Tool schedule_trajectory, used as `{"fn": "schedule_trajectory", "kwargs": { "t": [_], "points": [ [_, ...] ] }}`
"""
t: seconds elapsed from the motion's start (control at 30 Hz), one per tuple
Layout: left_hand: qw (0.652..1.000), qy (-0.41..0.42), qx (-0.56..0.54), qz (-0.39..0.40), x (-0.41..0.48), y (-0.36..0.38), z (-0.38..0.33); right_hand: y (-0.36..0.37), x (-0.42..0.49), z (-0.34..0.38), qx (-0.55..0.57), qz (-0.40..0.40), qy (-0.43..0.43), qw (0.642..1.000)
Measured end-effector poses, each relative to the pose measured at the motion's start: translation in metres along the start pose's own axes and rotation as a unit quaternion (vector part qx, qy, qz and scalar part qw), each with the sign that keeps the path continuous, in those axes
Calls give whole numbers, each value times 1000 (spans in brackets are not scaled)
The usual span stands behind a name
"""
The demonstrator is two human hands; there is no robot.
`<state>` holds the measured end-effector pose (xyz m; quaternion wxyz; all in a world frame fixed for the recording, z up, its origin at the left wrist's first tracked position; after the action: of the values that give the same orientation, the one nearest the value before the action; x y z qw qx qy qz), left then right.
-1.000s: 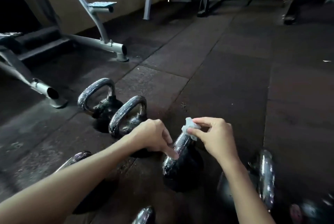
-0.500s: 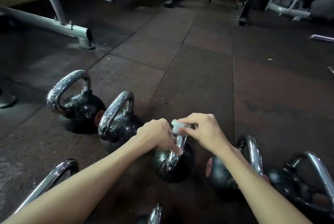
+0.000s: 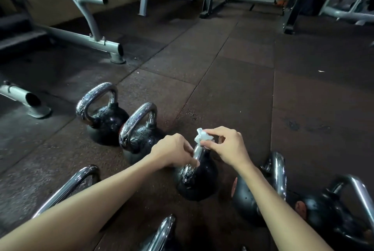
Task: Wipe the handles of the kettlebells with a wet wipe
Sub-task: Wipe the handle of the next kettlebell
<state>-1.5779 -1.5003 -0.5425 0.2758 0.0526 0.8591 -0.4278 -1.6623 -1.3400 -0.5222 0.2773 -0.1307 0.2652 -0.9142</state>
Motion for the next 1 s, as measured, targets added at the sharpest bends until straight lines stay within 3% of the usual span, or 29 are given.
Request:
{"fn": "schedule_trajectory", "kwargs": {
  "t": [0.13, 0.27, 0.4, 0.6, 0.8, 1.0],
  "points": [
    [997, 68, -45, -13, -3, -2, -16, 6, -14, -2, 19, 24, -18, 999],
    [992, 41, -118, -32, -5, 0, -9, -3, 1, -15, 30, -26, 22, 999],
    [995, 6, -96, 17, 1, 13, -9, -7, 5, -25, 34, -48, 52, 997],
    [1000, -4, -11, 7, -6, 13, -13, 11, -19, -7, 36, 6, -15, 999],
    [1000, 20, 20, 8, -20, 23, -4, 2, 0, -22, 30, -26, 52, 998],
    [997, 40, 61, 2, -46, 35, 20, 28, -27, 11, 28, 41, -71, 996]
  ]
}}
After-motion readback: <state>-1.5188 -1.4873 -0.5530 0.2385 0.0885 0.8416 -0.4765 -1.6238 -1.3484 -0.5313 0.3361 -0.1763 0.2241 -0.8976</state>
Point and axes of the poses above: each hand's wrist, its own x-axis towards the middle knuckle, its own y-axis out of the palm, z = x × y, the point moved 9 cm from there along x, towards the middle knuckle, and after that the axes turned 10 degrees about z, right-handed, at the moved point
